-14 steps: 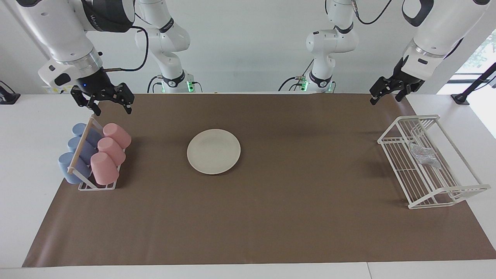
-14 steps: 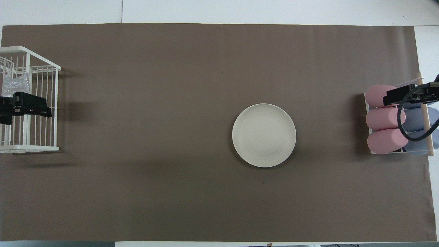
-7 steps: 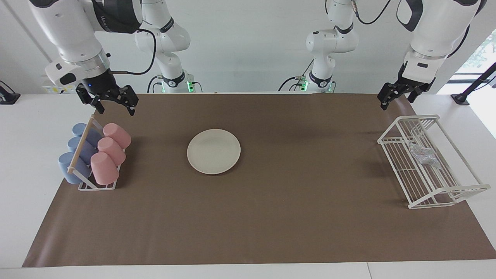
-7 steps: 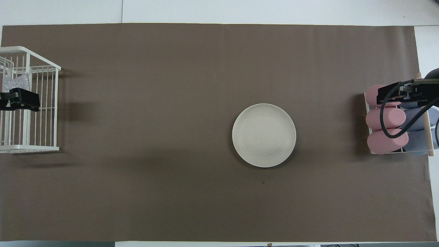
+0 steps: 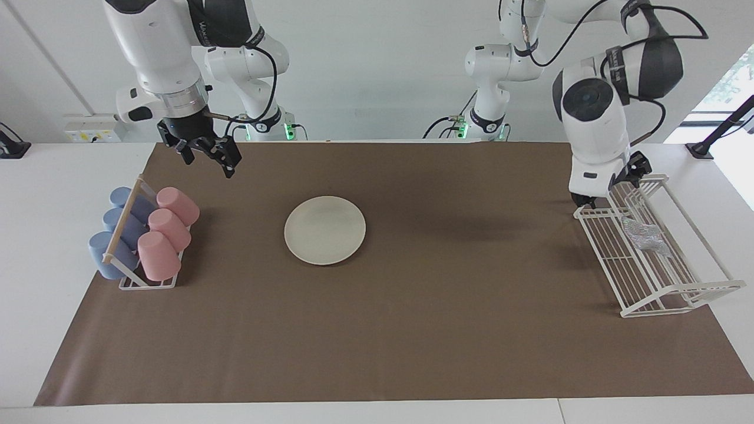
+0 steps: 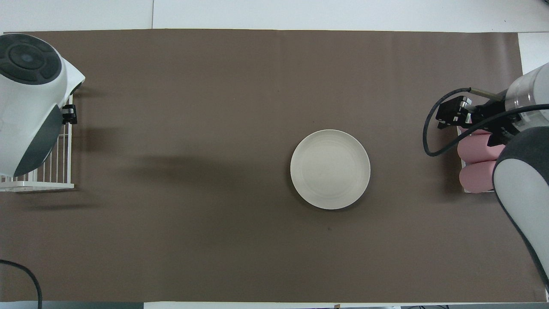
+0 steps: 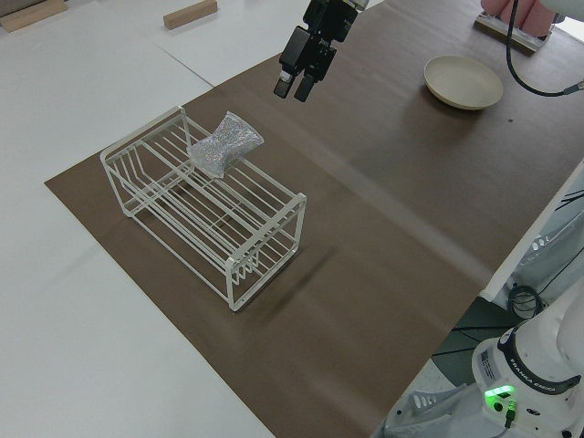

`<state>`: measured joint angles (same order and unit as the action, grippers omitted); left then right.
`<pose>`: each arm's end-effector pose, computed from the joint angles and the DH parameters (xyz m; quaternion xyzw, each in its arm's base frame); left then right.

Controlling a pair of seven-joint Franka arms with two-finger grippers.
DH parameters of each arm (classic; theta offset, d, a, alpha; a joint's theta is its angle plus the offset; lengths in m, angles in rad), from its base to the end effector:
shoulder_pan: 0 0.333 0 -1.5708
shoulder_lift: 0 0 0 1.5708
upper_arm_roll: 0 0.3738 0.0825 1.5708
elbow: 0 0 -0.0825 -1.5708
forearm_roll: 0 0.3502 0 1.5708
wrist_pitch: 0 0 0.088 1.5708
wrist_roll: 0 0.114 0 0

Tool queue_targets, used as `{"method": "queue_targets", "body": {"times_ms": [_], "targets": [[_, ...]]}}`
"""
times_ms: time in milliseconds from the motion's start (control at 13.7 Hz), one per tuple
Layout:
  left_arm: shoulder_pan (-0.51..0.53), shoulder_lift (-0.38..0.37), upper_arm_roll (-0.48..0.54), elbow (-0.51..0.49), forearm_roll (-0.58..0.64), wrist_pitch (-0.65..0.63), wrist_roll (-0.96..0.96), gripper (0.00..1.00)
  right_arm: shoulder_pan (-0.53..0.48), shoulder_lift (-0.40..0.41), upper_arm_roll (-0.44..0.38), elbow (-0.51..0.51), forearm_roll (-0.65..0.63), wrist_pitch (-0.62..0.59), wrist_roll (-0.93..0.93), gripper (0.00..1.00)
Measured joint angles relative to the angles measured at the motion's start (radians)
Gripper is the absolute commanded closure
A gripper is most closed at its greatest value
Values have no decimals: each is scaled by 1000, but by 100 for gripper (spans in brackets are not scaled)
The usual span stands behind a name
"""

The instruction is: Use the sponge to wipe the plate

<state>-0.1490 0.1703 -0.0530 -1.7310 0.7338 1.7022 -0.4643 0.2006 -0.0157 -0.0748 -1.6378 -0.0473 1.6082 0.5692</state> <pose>0.5772 -0.0464 0.5469 -0.9332 -0.0402 -0.0255 0.3563 0.5136 0.0593 0.6574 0.9755 -0.2188 0.0013 0.0240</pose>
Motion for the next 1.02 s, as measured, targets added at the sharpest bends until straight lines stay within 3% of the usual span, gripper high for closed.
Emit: {"method": "queue_targets", "body": {"times_ms": [364, 655, 801, 873, 946, 1019], "targets": [[6, 114, 12, 0, 162, 63, -83, 0, 18, 35, 5, 52, 51, 5, 99, 0], [28, 138, 15, 2, 215, 75, -89, 0, 48, 152, 7, 209, 55, -41, 187, 0], [33, 138, 15, 3, 218, 87, -89, 17, 64, 229, 7, 317, 55, -77, 242, 0], [34, 138, 15, 4, 219, 90, -89, 18, 74, 258, 8, 355, 55, -83, 268, 0], [36, 138, 15, 4, 219, 95, -89, 27, 85, 282, 8, 386, 55, -85, 301, 0], [38, 139, 15, 4, 219, 109, -89, 46, 99, 300, 8, 409, 55, -91, 336, 0]]}}
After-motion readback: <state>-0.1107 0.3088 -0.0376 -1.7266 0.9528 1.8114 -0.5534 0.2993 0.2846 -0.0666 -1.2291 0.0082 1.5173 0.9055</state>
